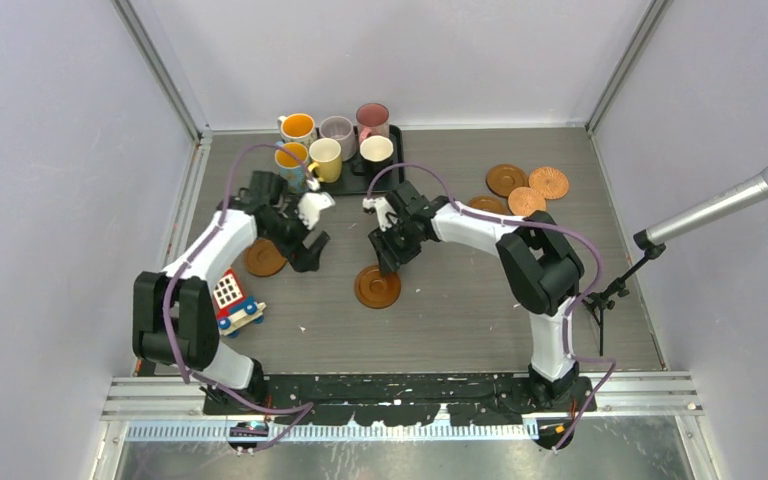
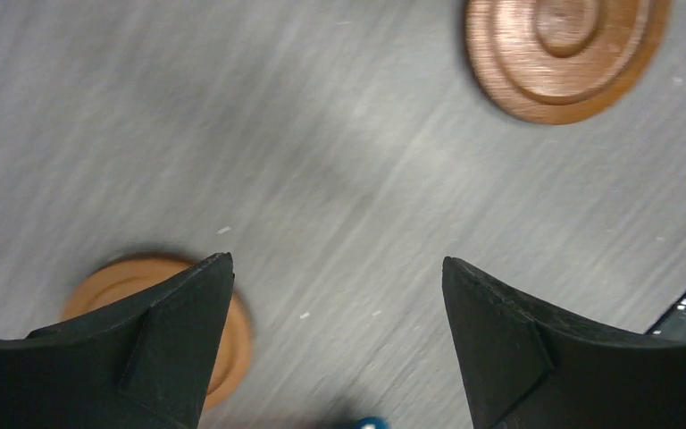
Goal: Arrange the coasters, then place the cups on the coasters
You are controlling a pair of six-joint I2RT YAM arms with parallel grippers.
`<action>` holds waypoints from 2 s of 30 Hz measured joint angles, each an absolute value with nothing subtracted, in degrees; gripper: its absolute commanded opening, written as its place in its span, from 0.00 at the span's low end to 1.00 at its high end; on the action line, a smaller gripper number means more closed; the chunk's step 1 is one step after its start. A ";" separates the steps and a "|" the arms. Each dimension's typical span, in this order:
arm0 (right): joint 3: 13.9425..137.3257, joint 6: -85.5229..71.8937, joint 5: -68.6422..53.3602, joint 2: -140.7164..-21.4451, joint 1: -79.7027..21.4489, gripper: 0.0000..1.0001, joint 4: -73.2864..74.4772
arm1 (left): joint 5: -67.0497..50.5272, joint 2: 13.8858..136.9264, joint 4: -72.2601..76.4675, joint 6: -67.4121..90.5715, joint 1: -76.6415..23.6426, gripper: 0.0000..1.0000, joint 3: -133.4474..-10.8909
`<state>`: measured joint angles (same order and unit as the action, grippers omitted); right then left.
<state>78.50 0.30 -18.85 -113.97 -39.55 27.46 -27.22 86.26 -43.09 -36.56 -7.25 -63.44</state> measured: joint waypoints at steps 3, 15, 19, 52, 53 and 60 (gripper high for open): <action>78.50 -0.56 -19.66 -112.99 -36.91 0.56 27.92 | -26.41 86.02 -42.02 -33.76 -14.46 0.92 -60.93; 77.76 2.92 -17.04 -100.31 -20.88 0.58 33.82 | -18.52 95.50 -31.64 -24.56 -34.50 0.96 -61.49; 77.73 4.62 -14.76 -100.12 -17.28 0.58 35.55 | -15.57 99.09 -29.58 -23.14 -37.06 0.94 -62.83; 95.57 14.83 -3.46 -121.97 -4.34 0.63 39.31 | -9.85 106.17 -28.14 -21.41 -37.15 0.60 -69.36; 95.61 14.92 -3.49 -122.39 -4.27 0.63 39.33 | -9.87 106.17 -28.16 -21.43 -36.75 0.60 -69.36; 96.31 15.35 -4.62 -123.81 -4.32 0.59 40.73 | -10.61 106.15 -29.21 -22.17 -32.40 0.60 -69.38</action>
